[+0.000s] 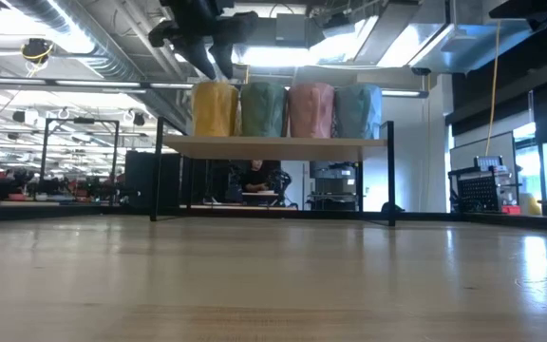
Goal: Place coffee mugs
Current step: Return to Home Position
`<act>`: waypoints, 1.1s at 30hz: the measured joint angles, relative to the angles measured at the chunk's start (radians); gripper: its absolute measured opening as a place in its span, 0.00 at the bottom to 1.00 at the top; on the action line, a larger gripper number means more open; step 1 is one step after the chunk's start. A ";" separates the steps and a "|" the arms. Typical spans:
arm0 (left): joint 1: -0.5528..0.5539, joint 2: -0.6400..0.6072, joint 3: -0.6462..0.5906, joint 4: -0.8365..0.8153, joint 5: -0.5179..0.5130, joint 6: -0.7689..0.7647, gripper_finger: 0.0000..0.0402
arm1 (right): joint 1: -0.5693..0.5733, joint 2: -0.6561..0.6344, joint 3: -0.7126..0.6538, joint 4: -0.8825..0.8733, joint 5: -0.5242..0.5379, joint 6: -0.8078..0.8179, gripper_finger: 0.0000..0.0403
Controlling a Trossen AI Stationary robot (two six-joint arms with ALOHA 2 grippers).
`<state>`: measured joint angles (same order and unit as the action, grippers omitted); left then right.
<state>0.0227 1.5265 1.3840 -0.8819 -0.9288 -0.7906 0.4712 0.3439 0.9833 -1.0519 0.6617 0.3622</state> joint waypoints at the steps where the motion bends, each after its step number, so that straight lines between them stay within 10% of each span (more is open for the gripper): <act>1: 0.000 0.000 0.001 -0.001 0.001 0.004 0.39 | 0.000 0.000 0.000 0.000 0.000 0.000 0.45; 14: -0.044 -0.006 0.189 -0.002 0.039 0.303 0.39 | 0.000 0.000 0.000 0.006 -0.030 0.010 0.45; 19: -0.068 -0.021 0.190 0.033 0.317 0.500 0.38 | 0.000 0.006 -0.015 0.038 -0.055 -0.003 0.40; 25: -0.070 -0.133 0.051 0.316 0.671 0.574 0.29 | 0.000 0.003 -0.038 0.084 -0.092 -0.030 0.23; 33: -0.052 -0.452 -0.302 0.599 0.717 0.583 0.12 | 0.000 -0.089 -0.042 0.175 -0.131 -0.030 0.01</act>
<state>-0.0295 1.0747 1.0820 -0.2824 -0.2118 -0.2073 0.4713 0.2547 0.9417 -0.8772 0.5311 0.3321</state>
